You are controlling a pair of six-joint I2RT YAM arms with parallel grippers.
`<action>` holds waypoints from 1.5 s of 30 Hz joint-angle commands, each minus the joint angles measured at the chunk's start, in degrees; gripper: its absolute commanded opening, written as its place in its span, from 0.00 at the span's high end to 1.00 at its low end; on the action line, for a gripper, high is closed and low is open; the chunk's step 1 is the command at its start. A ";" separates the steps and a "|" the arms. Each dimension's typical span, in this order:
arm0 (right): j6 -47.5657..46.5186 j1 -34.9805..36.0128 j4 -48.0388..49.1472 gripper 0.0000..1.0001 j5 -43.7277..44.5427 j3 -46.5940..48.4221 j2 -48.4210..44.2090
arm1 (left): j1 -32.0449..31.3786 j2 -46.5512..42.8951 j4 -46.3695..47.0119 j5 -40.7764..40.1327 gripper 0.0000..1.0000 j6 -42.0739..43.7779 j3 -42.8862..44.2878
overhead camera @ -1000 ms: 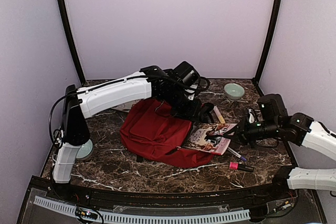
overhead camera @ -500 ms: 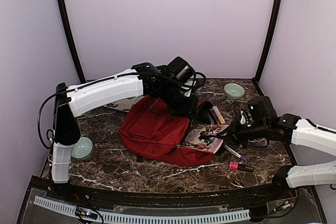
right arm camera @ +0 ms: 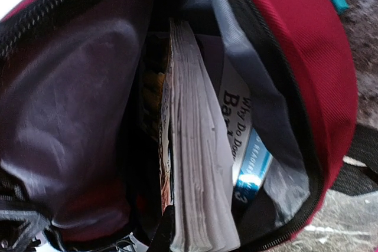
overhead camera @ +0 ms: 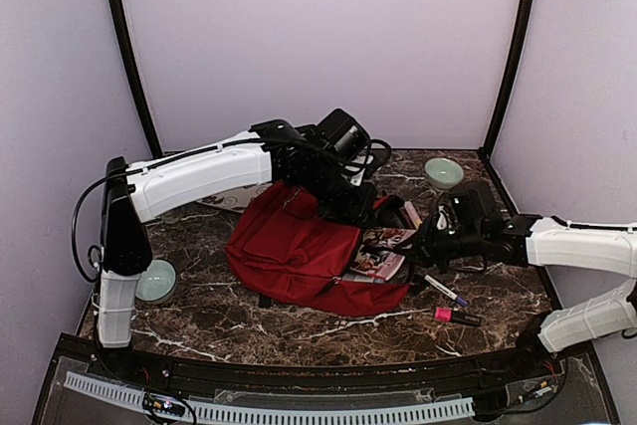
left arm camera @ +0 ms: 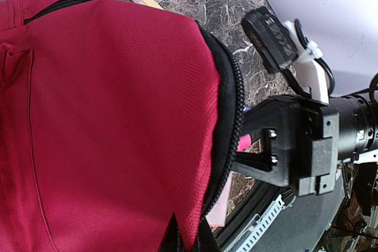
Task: Pack the student bag
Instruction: Place the book in the largest pocket of the bag.
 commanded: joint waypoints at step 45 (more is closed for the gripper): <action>-1.23 3.92 -1.20 0.49 1.83 16.26 13.82 | -0.17 -10.64 6.26 -3.10 1.00 -1.28 -5.10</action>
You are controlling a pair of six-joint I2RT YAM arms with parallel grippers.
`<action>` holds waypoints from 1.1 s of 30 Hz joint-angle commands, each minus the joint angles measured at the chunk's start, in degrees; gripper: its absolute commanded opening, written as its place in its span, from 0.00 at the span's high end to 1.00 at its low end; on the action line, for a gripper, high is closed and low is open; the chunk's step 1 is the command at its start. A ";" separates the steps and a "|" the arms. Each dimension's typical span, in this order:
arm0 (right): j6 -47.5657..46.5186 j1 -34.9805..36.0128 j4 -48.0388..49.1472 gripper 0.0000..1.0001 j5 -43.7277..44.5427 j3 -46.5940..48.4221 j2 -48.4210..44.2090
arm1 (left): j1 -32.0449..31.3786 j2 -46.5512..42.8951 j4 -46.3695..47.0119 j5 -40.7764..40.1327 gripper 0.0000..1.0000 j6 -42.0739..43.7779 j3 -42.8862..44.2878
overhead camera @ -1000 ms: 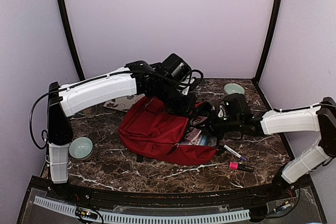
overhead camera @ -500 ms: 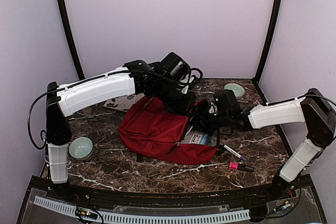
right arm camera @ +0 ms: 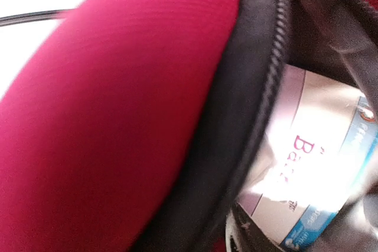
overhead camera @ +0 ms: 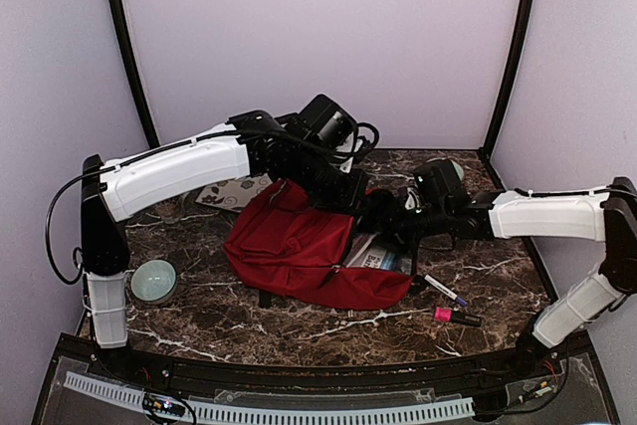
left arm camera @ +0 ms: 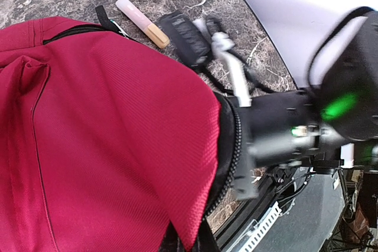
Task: Pack the student bag
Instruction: Place the book in the largest pocket of the bag, then place the largest pocket of the bag in the student bag.
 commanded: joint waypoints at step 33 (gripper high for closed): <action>-11.70 0.40 -25.58 0.38 10.73 -10.17 -40.69 | -0.25 -11.71 10.76 -0.36 0.75 -3.77 -18.42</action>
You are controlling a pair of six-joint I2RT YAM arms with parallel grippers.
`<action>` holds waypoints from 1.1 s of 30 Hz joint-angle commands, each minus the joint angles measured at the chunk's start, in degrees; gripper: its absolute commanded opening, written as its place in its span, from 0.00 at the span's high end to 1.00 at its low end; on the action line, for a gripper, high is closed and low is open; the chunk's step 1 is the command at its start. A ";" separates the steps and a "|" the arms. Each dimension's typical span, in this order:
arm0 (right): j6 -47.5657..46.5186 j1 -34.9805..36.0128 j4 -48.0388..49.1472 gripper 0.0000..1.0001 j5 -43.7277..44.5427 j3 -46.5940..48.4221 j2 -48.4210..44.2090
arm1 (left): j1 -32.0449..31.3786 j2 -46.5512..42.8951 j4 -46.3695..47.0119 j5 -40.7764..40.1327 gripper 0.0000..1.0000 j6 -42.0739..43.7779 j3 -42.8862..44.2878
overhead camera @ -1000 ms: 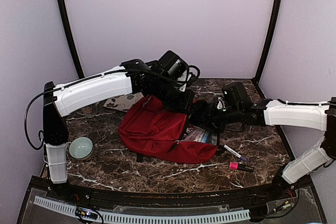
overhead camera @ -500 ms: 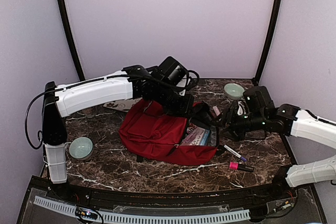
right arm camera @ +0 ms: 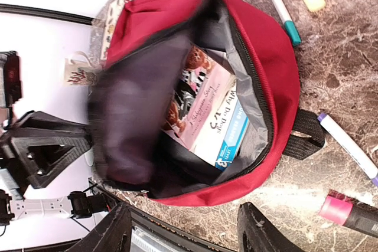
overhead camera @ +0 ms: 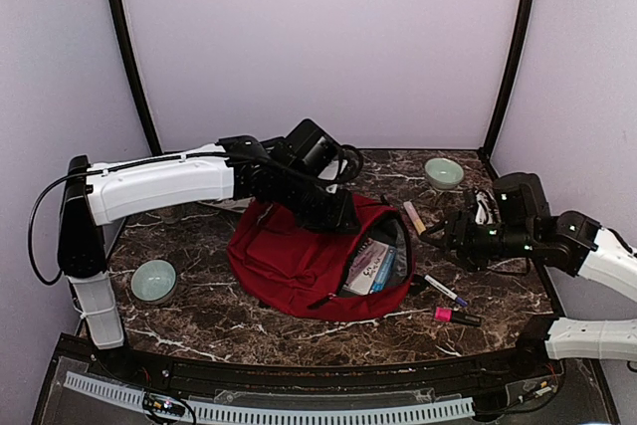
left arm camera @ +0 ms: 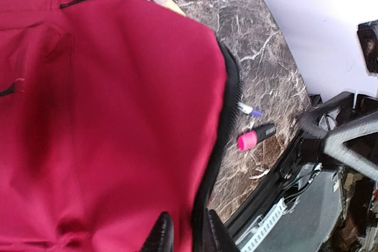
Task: Pack the student bag
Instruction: Place the largest pocket of the bag in the student bag, then grab the largest pocket of the student bag.
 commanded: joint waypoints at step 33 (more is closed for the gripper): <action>-23.50 8.52 -3.05 0.49 13.06 17.71 14.86 | -1.36 -20.61 -5.68 -2.07 0.51 2.92 -19.51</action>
